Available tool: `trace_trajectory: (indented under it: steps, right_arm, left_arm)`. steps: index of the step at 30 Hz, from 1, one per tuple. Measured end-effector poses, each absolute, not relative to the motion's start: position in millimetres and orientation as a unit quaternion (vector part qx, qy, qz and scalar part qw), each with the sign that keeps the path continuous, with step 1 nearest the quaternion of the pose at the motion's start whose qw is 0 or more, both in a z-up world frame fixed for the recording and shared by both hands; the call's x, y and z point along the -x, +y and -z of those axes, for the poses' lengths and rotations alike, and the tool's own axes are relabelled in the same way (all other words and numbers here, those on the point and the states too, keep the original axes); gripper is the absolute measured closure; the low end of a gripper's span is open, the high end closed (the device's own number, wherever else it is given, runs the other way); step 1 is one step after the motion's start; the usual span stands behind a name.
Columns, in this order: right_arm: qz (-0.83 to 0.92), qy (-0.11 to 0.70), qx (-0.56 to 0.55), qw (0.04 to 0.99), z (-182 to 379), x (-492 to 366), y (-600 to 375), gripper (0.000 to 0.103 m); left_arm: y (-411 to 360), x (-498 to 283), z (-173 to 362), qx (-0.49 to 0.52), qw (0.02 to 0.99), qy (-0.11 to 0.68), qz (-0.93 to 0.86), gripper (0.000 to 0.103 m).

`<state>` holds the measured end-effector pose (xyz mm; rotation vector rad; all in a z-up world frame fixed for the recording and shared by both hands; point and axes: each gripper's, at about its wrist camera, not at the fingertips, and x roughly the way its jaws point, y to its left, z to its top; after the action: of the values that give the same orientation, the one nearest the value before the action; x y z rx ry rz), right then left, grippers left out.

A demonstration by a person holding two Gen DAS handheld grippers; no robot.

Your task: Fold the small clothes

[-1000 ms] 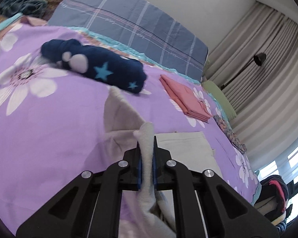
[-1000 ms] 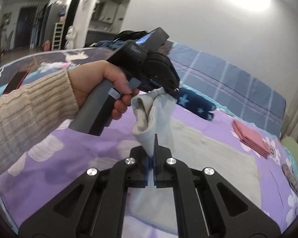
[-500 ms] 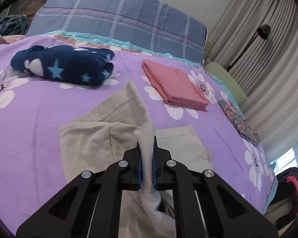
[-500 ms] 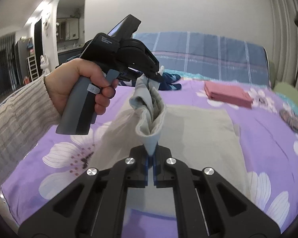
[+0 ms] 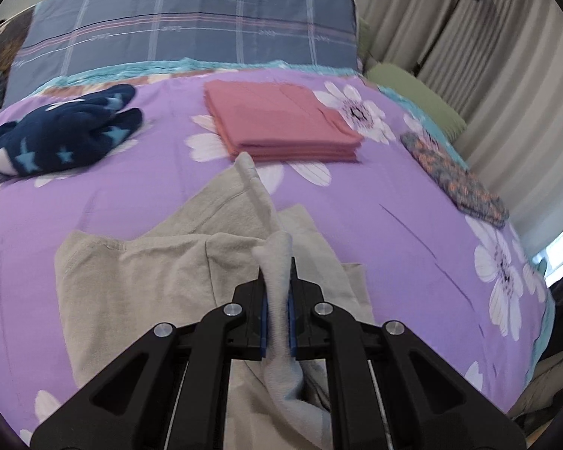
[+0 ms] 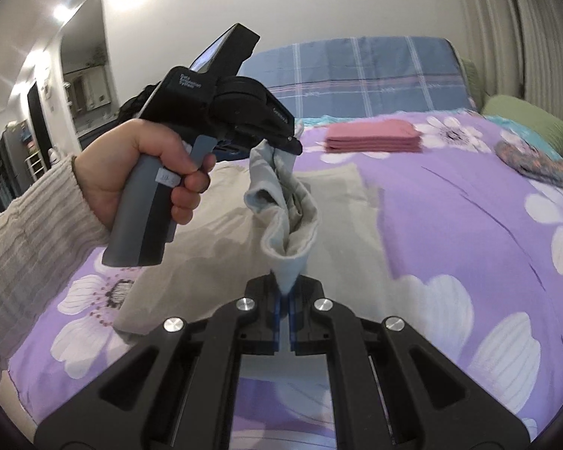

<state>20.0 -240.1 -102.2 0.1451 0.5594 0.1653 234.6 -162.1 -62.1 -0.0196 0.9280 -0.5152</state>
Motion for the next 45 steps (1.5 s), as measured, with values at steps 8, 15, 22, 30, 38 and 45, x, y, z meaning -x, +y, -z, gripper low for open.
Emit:
trace_trajectory:
  steps: [8, 15, 22, 30, 38, 45]
  right_arm:
    - [-0.075, 0.303, -0.119, 0.943, 119, -21, -270, 0.1]
    - [-0.082, 0.306, -0.139, 0.938, 121, -21, -277, 0.1]
    - [-0.091, 0.289, -0.146, 0.942, 116, -10, -275, 0.1]
    - [-0.092, 0.324, -0.186, 0.923, 130, -15, -288, 0.1]
    - [-0.117, 0.343, -0.235, 0.902, 142, -18, -300, 0.1]
    - [-0.131, 0.341, -0.258, 0.894, 140, -16, -305, 0.1]
  left_arm:
    - [-206, -238, 82, -0.041, 0.854, 0.459, 0.24, 0.096]
    - [-215, -240, 93, -0.055, 0.852, 0.467, 0.23, 0.096]
    - [-224, -230, 86, -0.071, 0.856, 0.454, 0.238, 0.096]
    - [-238, -226, 99, -0.087, 0.844, 0.462, 0.259, 0.045]
    - [-185, -141, 55, -0.162, 0.874, 0.369, 0.271, 0.016]
    - [-114, -46, 74, -0.196, 0.871, 0.37, 0.258, 0.015]
